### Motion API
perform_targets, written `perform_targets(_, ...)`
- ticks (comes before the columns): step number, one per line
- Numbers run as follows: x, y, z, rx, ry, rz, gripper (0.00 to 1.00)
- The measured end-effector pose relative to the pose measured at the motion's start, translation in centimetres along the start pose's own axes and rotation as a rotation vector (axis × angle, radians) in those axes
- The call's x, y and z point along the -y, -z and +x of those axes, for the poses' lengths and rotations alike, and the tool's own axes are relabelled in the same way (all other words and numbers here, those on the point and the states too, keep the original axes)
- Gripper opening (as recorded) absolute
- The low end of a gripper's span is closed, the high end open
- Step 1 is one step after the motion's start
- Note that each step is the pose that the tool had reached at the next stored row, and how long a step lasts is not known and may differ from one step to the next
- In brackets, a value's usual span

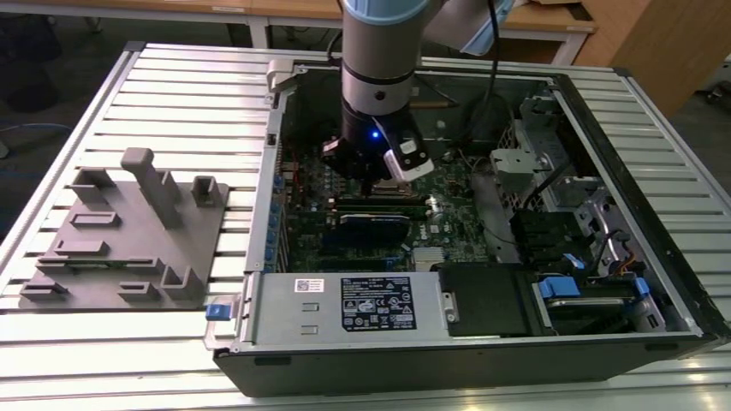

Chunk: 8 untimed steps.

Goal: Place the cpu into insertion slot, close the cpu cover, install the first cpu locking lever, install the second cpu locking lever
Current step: 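Install the second cpu locking lever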

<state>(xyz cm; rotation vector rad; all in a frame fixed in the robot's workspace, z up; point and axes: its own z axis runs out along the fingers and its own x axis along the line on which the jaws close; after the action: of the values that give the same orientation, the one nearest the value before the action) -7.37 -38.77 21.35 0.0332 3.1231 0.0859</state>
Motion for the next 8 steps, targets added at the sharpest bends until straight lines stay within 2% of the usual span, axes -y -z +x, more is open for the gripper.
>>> perform_targets(8, 0.02, -0.19, 0.22, -0.0001, 0.000, -0.0005, 0.10)
